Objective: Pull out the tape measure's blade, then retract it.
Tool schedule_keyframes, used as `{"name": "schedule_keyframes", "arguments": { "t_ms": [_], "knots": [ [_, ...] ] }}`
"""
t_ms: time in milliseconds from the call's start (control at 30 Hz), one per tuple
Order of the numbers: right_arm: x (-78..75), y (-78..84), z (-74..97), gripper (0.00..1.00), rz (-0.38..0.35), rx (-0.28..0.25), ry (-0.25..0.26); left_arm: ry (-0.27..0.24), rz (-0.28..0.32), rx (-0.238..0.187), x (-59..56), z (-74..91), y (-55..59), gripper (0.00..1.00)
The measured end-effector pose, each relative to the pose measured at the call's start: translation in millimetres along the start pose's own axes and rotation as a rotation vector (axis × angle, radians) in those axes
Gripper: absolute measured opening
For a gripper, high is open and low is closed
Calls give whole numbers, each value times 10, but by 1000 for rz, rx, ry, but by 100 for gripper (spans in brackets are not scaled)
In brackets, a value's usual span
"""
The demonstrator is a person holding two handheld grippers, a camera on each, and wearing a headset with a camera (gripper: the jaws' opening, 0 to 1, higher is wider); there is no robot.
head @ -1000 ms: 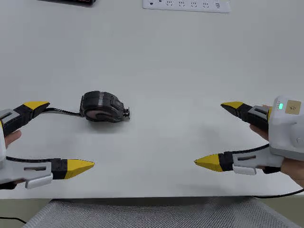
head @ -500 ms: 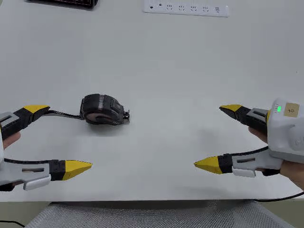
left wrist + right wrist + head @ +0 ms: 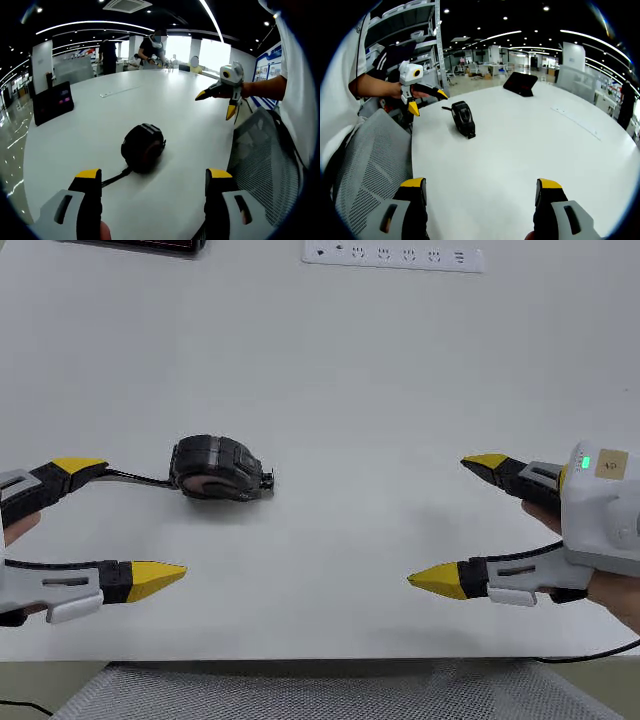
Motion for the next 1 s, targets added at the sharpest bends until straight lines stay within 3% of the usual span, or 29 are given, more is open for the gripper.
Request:
{"name": "schedule_keyframes", "arguments": {
  "t_ms": [333,567,1000],
  "knots": [
    [-73,-67,-67,86,26,1,-8,14,-16,6,76,-34,-62,80],
    [-84,-119,-158,86,43,4,-30,29,-32,7,128,-56,-127,72],
    [-117,-193,-299,84,72,4,-69,78,-67,45,179,-158,-157,61]
  ]
}}
Point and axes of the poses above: the centre of the closed fingertips' face, and the gripper's own axes: z roughly backward along the fingers, x roughly to its left, y roughly out of its underside, the point moved 2 cm from there along z, roughly backward along the fingers, and after that the axes turned 4 degrees about -x, right-handed, at the moved point
